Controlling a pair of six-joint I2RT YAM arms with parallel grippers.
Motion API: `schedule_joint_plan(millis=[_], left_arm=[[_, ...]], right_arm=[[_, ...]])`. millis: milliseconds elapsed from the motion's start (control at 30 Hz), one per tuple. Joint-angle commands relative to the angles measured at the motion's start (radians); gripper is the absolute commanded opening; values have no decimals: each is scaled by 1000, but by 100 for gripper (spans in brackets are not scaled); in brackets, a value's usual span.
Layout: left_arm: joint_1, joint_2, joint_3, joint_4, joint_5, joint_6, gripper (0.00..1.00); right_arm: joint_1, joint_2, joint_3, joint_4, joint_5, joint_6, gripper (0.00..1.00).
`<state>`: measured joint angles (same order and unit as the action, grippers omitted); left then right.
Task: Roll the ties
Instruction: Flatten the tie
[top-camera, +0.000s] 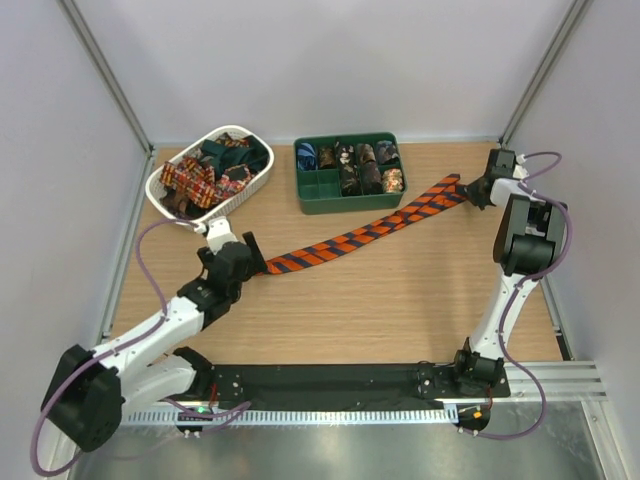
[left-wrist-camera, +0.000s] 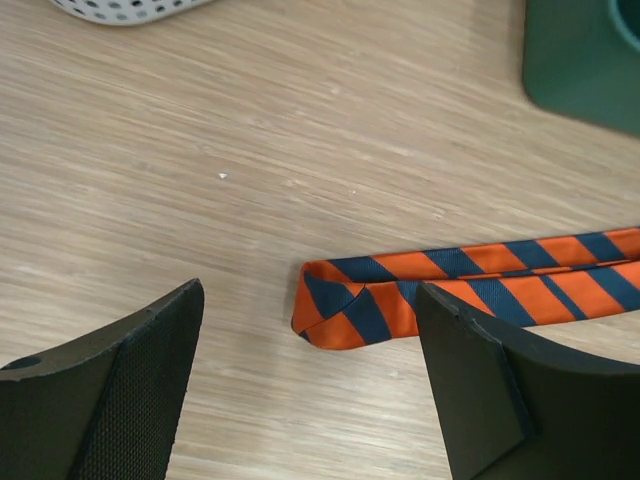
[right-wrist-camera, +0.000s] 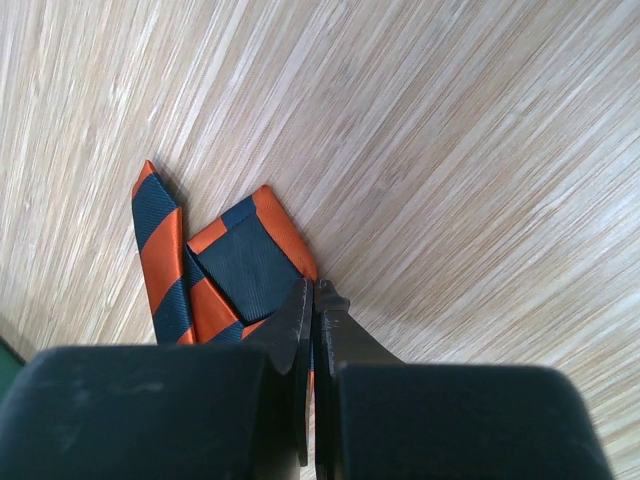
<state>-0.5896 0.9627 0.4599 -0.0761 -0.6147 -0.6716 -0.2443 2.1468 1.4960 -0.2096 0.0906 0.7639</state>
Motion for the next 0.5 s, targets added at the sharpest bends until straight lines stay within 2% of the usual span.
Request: schedule_joint_plan(millis=[0,100,133,233,467], left_arm=[[62,91,92,-24,191,55,84],[77,192,173,-51,269,82,79],[79,230,193,-71,283,89,73],[79,274,236,-103,290,86,66],[79,303,204,-94,351,69,61]], right_arm=[[2,10,35,-14,-15,11,1],[2,18,43,-20,-26,12,1],[2,18,43,-20,-28,12,1],[2,19,41,-20,-23,14,1],[0,33,61,-28,-20,18,1]])
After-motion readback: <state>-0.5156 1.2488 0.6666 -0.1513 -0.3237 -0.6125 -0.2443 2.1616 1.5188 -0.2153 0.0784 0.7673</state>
